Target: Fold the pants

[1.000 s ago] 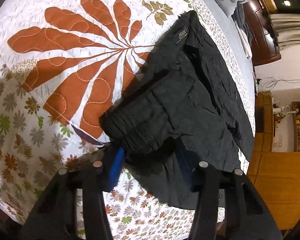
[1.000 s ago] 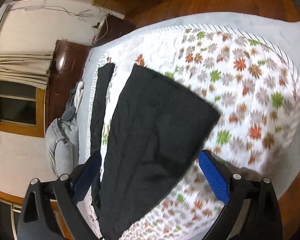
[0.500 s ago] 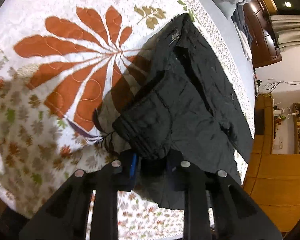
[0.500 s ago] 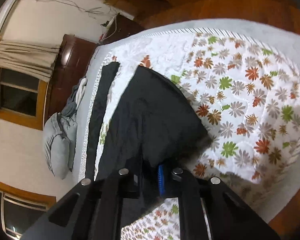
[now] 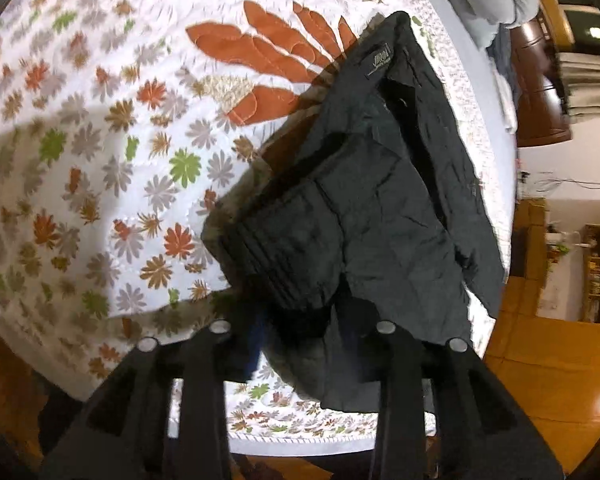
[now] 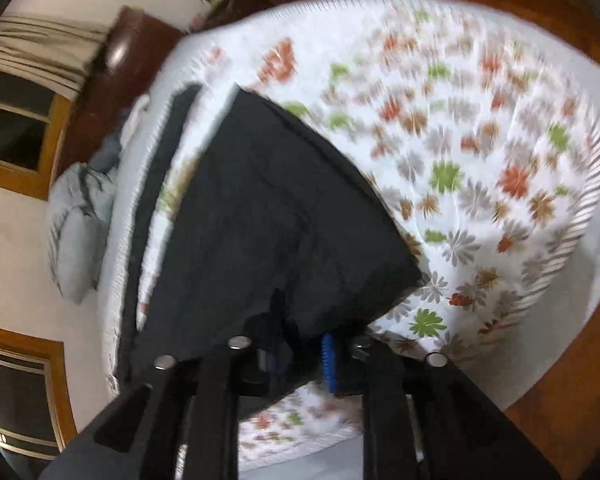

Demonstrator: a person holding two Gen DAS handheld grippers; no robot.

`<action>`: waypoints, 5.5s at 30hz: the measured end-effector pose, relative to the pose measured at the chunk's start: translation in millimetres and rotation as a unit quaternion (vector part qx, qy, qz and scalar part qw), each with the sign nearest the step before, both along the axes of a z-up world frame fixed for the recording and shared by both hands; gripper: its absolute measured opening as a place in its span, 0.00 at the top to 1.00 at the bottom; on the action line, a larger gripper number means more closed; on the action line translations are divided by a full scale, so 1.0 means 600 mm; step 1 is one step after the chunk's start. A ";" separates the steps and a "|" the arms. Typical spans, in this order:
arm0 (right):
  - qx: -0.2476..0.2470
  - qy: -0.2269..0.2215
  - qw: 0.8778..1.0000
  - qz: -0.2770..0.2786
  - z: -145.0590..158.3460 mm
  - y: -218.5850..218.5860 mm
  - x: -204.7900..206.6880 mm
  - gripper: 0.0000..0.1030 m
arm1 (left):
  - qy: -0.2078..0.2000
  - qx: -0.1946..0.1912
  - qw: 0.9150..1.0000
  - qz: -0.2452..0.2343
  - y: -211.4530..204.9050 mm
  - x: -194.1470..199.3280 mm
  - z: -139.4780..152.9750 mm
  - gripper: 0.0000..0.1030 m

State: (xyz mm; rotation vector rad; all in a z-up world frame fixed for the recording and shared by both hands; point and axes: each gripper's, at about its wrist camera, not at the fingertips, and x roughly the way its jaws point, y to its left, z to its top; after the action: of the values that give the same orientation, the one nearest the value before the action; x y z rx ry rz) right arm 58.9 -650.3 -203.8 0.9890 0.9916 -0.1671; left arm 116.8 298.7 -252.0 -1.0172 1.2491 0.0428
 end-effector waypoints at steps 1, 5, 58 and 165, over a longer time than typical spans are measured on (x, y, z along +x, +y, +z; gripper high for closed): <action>0.005 0.004 1.000 0.008 0.010 0.000 0.002 0.70 | 0.001 0.001 1.000 -0.001 0.001 -0.001 0.007 0.57; -0.054 0.028 0.998 0.031 0.084 -0.009 0.005 0.24 | -0.031 0.129 0.991 -0.026 0.007 -0.003 0.105 0.11; -0.139 0.072 0.938 0.308 0.047 0.026 1.003 0.10 | -0.070 0.064 0.975 -0.201 0.065 0.586 -0.051 0.75; 0.055 -0.135 0.989 -0.003 0.052 0.056 -0.042 0.31 | -0.226 0.140 0.956 -0.125 -0.209 -0.126 0.174 0.09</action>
State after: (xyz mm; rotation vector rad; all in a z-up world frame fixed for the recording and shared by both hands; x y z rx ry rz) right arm 33.6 -616.4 -172.9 1.0831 0.7554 0.0171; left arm 40.9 173.4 -147.8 -0.5737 0.9086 -0.1957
